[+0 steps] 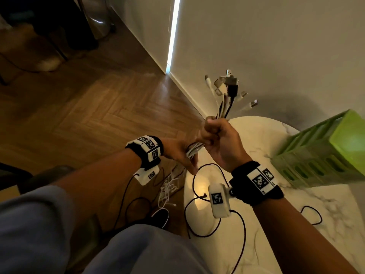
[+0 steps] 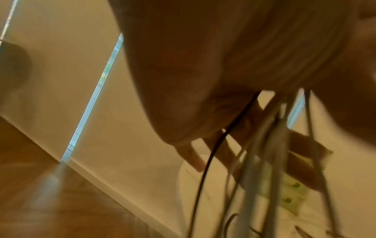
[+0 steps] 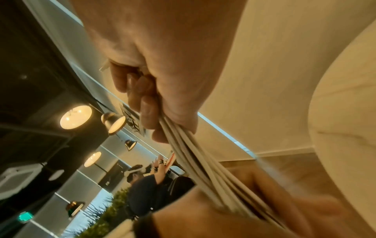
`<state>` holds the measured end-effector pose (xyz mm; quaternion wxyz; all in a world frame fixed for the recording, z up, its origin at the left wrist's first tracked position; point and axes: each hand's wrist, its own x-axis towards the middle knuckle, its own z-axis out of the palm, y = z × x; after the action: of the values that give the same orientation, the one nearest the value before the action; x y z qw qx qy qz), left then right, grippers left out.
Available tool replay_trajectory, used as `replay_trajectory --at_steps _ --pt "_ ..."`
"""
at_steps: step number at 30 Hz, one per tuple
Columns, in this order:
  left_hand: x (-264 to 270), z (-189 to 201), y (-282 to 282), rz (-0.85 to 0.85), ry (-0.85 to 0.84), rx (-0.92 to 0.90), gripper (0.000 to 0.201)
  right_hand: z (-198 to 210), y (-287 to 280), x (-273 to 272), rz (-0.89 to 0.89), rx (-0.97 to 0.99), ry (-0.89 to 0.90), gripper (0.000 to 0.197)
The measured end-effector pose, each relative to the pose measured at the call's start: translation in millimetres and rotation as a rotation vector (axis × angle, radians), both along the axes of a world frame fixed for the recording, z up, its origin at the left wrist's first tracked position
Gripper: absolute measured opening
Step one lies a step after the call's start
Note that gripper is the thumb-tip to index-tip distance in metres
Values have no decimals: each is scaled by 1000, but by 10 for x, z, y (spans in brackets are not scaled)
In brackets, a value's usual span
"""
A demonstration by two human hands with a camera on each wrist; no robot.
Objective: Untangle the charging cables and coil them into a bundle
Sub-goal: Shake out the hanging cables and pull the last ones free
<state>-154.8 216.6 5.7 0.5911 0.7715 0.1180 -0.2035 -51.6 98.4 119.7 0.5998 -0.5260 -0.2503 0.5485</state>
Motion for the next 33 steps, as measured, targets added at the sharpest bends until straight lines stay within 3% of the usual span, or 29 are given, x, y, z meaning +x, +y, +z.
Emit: replay_trajectory --at_steps 2,4,5,7,8,10,14,17,22,25,27,29,31,33 --pt "-13 -49 225 223 -51 241 30 62 22 -15 -25 32 43 28" --pt "-10 -14 457 607 -250 492 25 92 39 -18 2 117 76 36" --pt "-6 -1 546 810 -348 525 24 116 52 -57 37 149 54 45" --pt "8 8 644 1101 -472 365 17 155 80 -164 120 159 -34 63" --pt "13 7 646 1134 -478 268 15 173 88 -205 142 149 -52 69" --pt "19 -64 626 994 -377 235 24 241 106 -224 123 144 -27 68" --pt "-152 -89 417 331 -8 349 32 326 226 82 -64 128 91 42" --pt "-201 -209 251 82 33 395 42 271 276 266 -145 12 -7 35" --pt "-271 -210 201 -20 31 395 38 166 202 296 -95 -7 -183 40" --pt "-308 -132 219 141 -179 278 87 131 113 322 6 21 -212 34" --pt "-237 106 165 206 -366 186 102 108 55 321 71 7 -239 33" --pt "-100 393 77 235 -479 20 88 55 -9 287 144 -24 -291 26" --pt "55 708 -40 261 -490 -108 67 -9 -75 250 216 -38 -355 19" --pt "206 865 -106 263 -472 -126 55 -79 -138 231 272 -38 -414 21"
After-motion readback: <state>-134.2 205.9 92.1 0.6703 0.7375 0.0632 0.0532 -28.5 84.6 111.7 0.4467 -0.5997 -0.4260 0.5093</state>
